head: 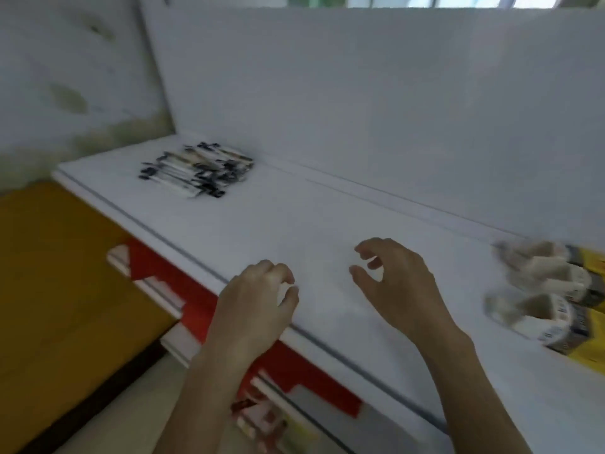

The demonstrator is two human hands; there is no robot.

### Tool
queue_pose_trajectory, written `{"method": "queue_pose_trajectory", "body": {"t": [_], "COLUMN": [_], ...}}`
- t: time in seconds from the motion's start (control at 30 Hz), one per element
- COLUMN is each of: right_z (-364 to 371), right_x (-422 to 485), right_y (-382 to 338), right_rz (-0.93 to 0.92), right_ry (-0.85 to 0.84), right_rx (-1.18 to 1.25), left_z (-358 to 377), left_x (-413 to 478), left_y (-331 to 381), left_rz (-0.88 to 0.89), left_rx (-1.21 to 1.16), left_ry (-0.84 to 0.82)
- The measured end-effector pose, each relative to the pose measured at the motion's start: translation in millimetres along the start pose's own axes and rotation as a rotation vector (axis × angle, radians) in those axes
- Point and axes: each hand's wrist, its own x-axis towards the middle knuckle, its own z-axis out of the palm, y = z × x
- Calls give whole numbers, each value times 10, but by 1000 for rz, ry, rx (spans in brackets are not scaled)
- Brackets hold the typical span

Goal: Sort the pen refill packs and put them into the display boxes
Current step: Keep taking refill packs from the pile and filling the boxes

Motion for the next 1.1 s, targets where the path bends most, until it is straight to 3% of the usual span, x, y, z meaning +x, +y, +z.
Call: {"method": "queue_pose_trajectory", "body": {"t": [0.17,0.43,0.9,1.1], "right_z": [879,1871,2678,2902], "right_x": [435,912,2360,2615], "right_y": [-1114,-2183,-2457,-2453], "right_rz": [-122,-128,-62,7], "right_ry": [-91,-168,-71,-103], "right_rx": [67,143,143,-117], "left_z": [-654,-1329,-1173,-1068], "left_x": [-268,-370,1180,1702], "left_y": [-1043,-2281,-3567,-3979], "left_rz": [-175,-242,-169,-124], "left_rx": [151,101,-128,-213], "left_ry": [41,86,-23,-72]}}
